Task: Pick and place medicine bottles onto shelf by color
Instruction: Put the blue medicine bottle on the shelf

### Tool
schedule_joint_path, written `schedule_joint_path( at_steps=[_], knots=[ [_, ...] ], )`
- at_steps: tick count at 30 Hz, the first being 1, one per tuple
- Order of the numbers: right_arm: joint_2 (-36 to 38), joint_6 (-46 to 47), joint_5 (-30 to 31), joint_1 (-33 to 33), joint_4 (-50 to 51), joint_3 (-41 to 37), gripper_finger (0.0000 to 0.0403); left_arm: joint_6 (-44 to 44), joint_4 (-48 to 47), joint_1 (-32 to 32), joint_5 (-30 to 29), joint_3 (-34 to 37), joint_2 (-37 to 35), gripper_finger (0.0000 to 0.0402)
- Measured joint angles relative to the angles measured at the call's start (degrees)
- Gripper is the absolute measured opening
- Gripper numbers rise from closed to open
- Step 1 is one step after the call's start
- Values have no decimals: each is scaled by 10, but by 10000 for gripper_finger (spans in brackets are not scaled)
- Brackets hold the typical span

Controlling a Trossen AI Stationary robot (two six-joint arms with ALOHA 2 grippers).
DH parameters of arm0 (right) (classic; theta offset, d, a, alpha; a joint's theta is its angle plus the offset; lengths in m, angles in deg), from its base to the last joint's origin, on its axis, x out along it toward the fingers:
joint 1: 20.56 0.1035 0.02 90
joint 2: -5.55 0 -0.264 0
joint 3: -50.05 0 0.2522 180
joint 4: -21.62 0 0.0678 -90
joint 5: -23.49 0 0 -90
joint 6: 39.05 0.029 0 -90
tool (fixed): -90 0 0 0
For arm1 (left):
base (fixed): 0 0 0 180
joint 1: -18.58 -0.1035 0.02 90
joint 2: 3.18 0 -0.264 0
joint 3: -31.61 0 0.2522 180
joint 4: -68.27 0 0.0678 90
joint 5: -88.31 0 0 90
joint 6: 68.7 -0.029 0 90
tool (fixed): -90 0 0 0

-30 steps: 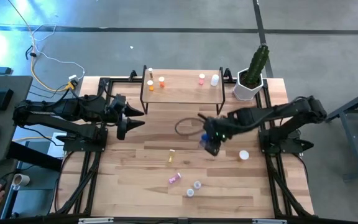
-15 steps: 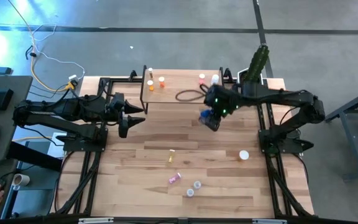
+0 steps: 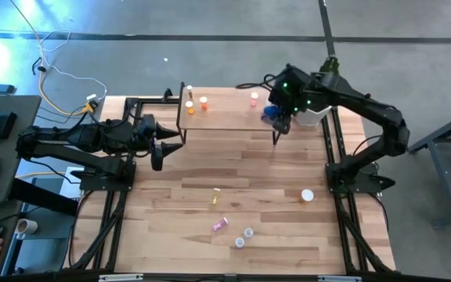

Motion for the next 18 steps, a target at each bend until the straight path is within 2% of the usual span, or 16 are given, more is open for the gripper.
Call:
schedule_joint_path(
  at_steps=[9,18],
  knots=[
    [-26,-127,-10,-54,-8,1,163,0,12,0,-34,0,0,227],
    [-68,-164,-24,-53,-12,1,163,1,12,0,-86,0,0,227]
  ],
)
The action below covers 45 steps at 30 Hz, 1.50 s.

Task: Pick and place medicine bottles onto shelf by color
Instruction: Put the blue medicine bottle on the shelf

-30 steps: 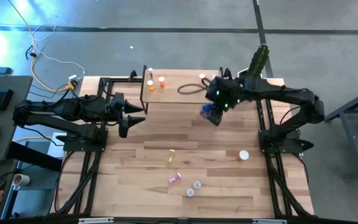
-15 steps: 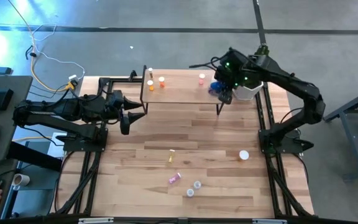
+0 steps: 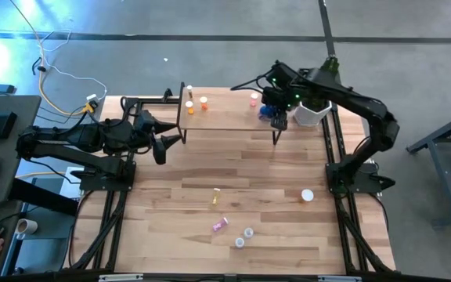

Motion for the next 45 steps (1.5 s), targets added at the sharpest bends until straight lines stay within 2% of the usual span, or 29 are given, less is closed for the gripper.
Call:
schedule_joint_path(
  at_steps=[13,18,25,34,45],
  knots=[
    [-19,-33,1,0,18,0,168,20,0,0,-5,0,0,227],
    [-19,-33,2,0,18,0,195,20,0,0,16,0,0,227],
    [-19,-33,18,0,8,0,232,20,0,0,16,0,0,227],
    [-19,-33,18,0,-2,4,235,20,-1,0,16,0,0,227],
    [-19,-17,18,0,17,67,236,20,-1,0,17,0,0,227]
  ],
)
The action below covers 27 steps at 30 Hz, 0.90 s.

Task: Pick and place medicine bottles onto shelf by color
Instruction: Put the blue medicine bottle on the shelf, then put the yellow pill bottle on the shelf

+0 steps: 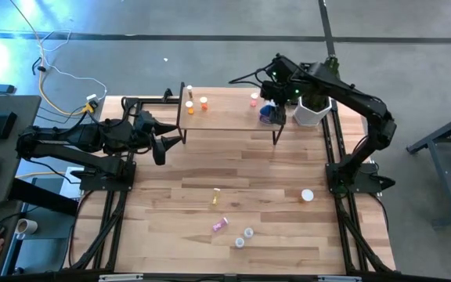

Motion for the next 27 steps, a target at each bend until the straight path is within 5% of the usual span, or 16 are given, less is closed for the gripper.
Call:
schedule_joint_path(
  at_steps=[19,27],
  knots=[
    [31,175,-19,69,24,50,236,-25,0,0,0,0,6,227],
    [91,298,-14,133,-34,-63,236,-26,0,0,-1,0,9,227]
  ],
)
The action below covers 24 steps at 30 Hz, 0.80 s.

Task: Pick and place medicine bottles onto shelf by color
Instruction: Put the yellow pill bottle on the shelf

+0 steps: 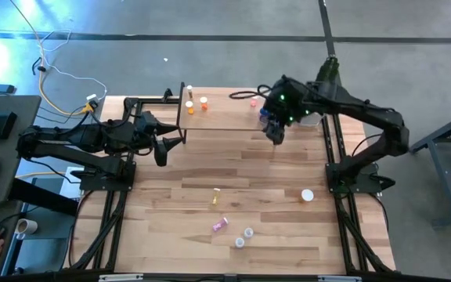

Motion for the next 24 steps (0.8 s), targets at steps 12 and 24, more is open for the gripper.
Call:
schedule_joint_path(
  at_steps=[12,24],
  knots=[
    [49,238,129,143,-12,-88,236,30,0,0,26,0,23,227],
    [48,515,269,294,108,-88,236,30,1,1,122,0,105,227]
  ],
)
